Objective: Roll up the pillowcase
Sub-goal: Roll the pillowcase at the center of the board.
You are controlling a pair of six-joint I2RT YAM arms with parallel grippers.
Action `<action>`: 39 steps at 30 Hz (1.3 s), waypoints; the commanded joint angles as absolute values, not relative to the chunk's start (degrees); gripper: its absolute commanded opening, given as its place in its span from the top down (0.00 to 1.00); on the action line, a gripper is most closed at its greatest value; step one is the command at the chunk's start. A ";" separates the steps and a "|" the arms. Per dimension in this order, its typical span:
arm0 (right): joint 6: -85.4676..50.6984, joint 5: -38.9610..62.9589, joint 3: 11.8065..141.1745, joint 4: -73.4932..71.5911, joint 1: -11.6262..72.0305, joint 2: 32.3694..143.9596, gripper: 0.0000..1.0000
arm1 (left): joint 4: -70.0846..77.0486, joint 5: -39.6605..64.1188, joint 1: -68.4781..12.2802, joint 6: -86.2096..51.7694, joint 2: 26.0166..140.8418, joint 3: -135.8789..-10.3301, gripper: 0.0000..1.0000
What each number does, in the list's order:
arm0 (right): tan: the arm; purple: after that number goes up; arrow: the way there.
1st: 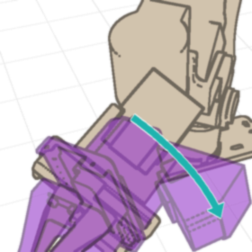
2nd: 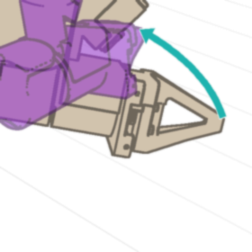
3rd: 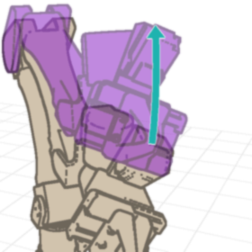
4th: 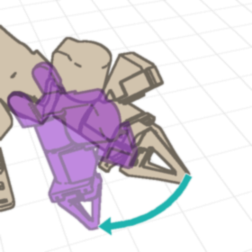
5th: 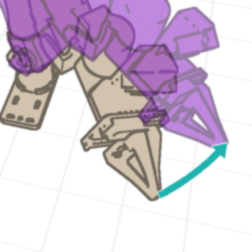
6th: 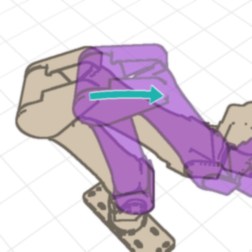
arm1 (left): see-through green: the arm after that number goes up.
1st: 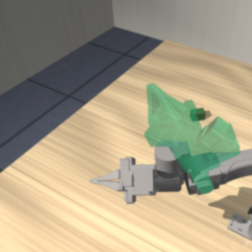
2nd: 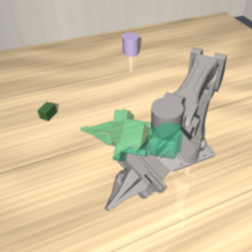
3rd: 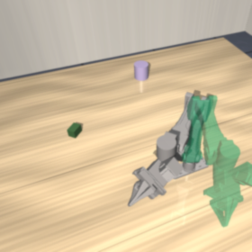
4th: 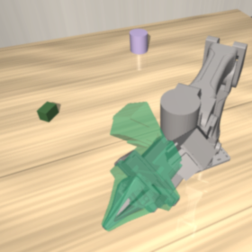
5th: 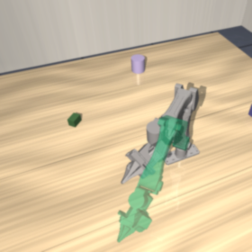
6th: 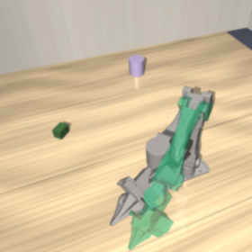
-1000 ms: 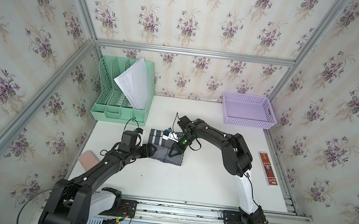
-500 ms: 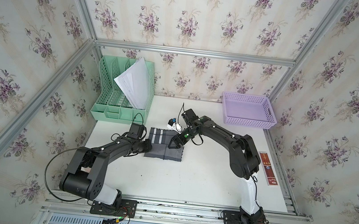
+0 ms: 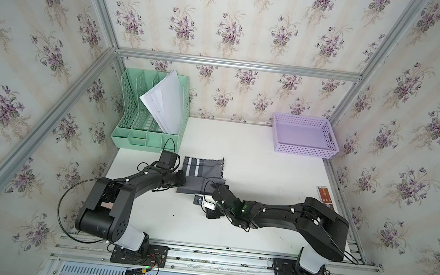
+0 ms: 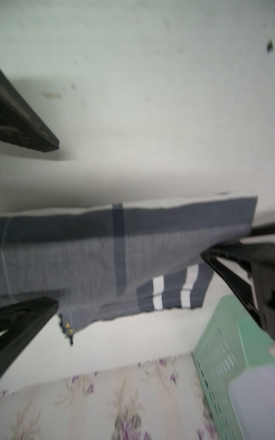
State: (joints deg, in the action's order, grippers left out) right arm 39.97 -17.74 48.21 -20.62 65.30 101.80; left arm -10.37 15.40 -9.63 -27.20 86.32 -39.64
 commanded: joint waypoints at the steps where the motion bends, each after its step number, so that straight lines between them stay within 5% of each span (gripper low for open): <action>1: 45.14 -27.58 49.05 -31.01 65.57 105.51 0.00 | -11.50 15.03 -9.58 -27.07 85.82 -39.75 0.63; 5: 46.50 -27.19 51.49 -29.43 65.22 110.23 0.04 | -11.39 14.80 -9.58 -26.94 85.09 -39.29 0.61; 8: 44.82 -23.13 53.25 -25.16 64.97 111.09 0.19 | -11.58 14.50 -9.49 -26.98 84.32 -39.20 0.60; 12: 42.13 -17.84 55.18 -18.81 64.47 110.22 0.70 | -12.07 14.17 -9.19 -27.45 82.08 -38.94 0.54; 13: 41.20 -15.80 56.06 -16.05 64.05 109.66 0.94 | -12.43 13.94 -9.12 -27.42 81.46 -38.94 0.51; 14: 39.90 -12.41 57.31 -12.50 63.33 109.03 1.00 | -12.80 13.59 -9.07 -27.33 79.64 -38.87 0.48; 17: 34.47 5.54 66.49 6.66 58.78 108.65 1.00 | -14.03 12.51 -8.68 -27.25 75.33 -38.50 0.32; 22: 31.20 25.72 79.64 30.71 52.88 112.84 1.00 | -15.20 13.53 -8.35 -26.85 68.12 -37.22 0.27; 29: 27.56 36.86 93.33 48.57 46.98 122.80 1.00 | -13.41 16.95 -8.35 -28.04 62.59 -32.48 0.25; 39: 21.61 43.58 101.37 53.81 45.16 128.23 1.00 | -5.46 26.91 -8.34 -28.70 62.21 -27.10 0.20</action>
